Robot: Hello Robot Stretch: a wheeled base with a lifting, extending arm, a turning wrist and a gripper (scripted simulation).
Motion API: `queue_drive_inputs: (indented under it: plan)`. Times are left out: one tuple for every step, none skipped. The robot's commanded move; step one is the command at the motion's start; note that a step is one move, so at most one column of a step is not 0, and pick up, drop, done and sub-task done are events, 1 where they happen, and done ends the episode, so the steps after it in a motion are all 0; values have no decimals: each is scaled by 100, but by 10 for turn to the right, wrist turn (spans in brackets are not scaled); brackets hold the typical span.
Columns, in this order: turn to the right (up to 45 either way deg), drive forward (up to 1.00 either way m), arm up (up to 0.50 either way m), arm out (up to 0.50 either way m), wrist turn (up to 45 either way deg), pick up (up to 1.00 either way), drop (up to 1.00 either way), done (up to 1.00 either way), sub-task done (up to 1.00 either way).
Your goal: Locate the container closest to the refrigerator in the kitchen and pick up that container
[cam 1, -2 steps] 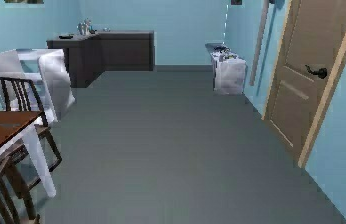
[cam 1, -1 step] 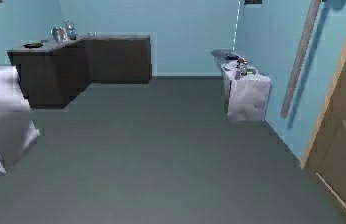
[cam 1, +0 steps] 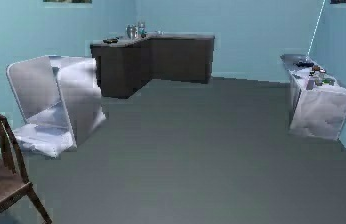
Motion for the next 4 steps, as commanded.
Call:
queue_drive_inputs:
  plan:
    - [-30,0,0,0,0,0,0,0,0]
    - [0,100,0,0,0,0,0,0,0]
    - [0,100,0,0,0,0,0,0,0]
    - [0,100,0,0,0,0,0,0,0]
